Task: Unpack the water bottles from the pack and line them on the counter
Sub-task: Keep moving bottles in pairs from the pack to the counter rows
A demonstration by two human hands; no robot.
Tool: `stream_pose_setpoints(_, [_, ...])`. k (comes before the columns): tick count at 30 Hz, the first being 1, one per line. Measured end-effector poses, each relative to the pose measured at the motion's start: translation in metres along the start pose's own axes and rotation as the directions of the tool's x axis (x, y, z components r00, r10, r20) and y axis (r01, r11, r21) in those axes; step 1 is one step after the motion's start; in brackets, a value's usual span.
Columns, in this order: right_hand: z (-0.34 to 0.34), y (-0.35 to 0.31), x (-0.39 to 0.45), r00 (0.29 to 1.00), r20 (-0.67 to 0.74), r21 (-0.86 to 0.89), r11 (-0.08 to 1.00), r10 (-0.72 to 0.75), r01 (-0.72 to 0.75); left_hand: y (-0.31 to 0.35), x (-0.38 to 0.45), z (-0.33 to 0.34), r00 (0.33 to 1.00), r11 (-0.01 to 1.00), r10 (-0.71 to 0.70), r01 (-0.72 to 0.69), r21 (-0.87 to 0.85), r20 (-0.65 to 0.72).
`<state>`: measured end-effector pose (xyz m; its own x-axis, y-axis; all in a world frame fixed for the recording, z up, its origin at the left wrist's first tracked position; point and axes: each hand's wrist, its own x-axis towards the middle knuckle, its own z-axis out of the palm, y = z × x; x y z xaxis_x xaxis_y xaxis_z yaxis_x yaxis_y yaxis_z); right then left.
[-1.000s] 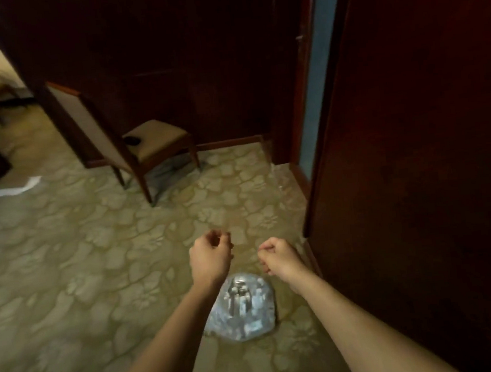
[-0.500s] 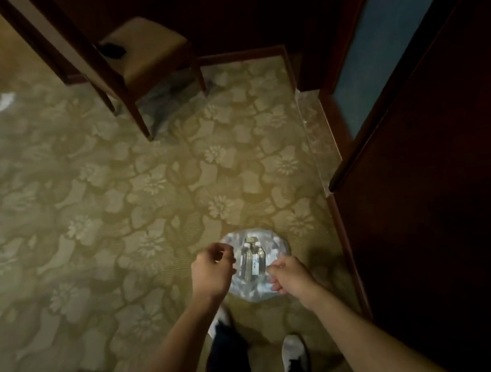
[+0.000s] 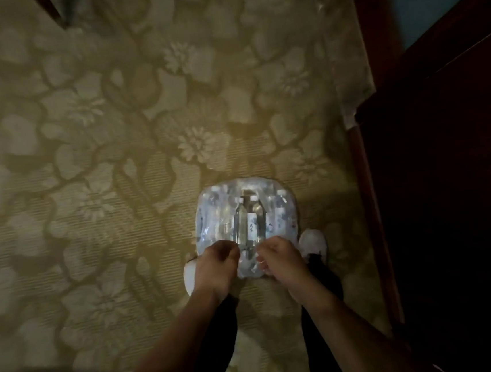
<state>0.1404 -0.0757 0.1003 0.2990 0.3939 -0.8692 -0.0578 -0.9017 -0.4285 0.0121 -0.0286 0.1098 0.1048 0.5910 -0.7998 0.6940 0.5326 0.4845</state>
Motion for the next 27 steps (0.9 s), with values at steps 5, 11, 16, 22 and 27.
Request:
stream_pose_setpoints(5, [0.028,0.047,0.116,0.999,-0.023,-0.03,0.999,-0.04,0.04,-0.035,0.1,0.058,0.994,0.999,-0.036,0.036,0.009,0.107])
stream_pose_setpoints(11, [0.053,0.096,0.204,0.999,-0.017,-0.168,0.985,-0.044,0.041,-0.057,0.19,0.101,0.997,0.992,-0.074,0.07,0.101,0.029])
stream_pose_setpoints(16, [0.058,0.098,0.245,0.997,0.082,-0.322,0.946,-0.016,0.041,-0.075,0.233,0.113,0.993,0.97,-0.114,0.112,0.217,-0.003])
stream_pose_setpoints(22, [0.072,0.09,0.255,0.98,-0.18,-0.57,0.821,-0.081,-0.037,-0.088,0.248,0.126,0.941,0.895,-0.195,0.285,0.342,-0.276])
stream_pose_setpoints(27, [0.07,0.089,0.272,0.939,-0.342,-0.563,0.807,-0.029,-0.18,-0.089,0.269,0.123,0.903,0.883,-0.253,0.362,0.299,-0.346])
